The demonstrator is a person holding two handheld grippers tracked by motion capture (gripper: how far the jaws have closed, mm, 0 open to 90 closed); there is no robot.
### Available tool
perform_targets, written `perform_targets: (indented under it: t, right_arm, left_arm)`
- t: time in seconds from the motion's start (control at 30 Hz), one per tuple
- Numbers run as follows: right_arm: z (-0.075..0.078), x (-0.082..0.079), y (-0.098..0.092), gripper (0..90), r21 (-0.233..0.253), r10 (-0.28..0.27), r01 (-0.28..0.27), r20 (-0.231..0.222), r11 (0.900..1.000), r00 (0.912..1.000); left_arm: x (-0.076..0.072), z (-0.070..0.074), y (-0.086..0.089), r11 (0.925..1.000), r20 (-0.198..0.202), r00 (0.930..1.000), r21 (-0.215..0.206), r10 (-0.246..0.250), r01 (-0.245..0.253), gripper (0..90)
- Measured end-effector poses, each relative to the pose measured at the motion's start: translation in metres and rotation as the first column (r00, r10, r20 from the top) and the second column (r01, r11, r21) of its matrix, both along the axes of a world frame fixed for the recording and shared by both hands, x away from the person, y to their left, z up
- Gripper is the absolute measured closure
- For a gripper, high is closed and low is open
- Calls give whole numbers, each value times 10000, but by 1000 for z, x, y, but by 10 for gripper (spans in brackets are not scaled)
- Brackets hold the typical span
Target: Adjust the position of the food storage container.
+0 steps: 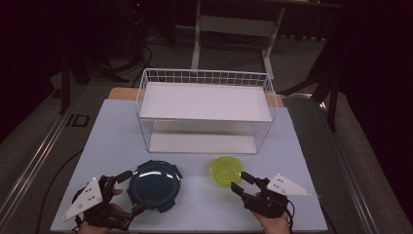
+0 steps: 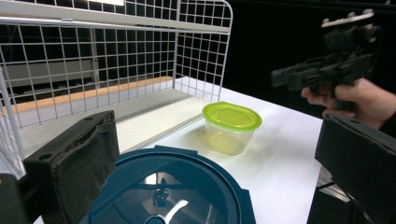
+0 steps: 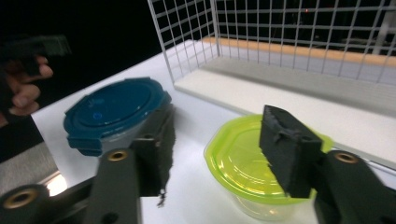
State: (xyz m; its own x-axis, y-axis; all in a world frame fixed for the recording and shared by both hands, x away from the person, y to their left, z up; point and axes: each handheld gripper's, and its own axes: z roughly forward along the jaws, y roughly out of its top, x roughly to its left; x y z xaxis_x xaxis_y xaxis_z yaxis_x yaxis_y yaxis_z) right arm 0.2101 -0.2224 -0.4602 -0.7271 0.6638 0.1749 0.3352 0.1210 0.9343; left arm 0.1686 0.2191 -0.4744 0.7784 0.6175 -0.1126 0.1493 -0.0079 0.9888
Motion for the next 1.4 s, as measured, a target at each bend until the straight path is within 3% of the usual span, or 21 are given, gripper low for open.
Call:
perform_targets:
  t: [0.3, 0.47, 0.7, 0.93, 1.27, 1.4]
  right_arm:
    - [-12, 16, 32, 735, -584, 359, -396, -645, 9975, 9973]
    - [-24, 22, 56, 896, -1264, 508, -622, -914, 9900, 9945]
    - [-32, 28, 75, 899, -1668, 563, -758, -1184, 9831, 9914]
    - [-40, 36, 82, 899, -2056, 26, -334, -1482, 9781, 9890]
    - [-40, 36, 56, 899, -2307, -733, 343, -1626, 9724, 9840]
    - [-39, 34, 42, 900, -2228, -1213, 790, -1830, 9717, 9756]
  left_arm:
    - [0, 0, -1, 10000, 15, 10000, 42, -26, 26, 0]
    - [0, 0, -1, 10000, 10, 10000, 44, -19, 19, 0]
    - [0, 0, -1, 10000, 5, 10000, 37, -18, 18, 0]
    - [0, 0, -1, 10000, 7, 10000, 45, -39, 39, 0]
    - [-1, 0, -1, 10000, 33, 10000, 28, -36, 35, 0]
    - [-1, 0, -1, 10000, 56, 10000, 48, -50, 49, 0]
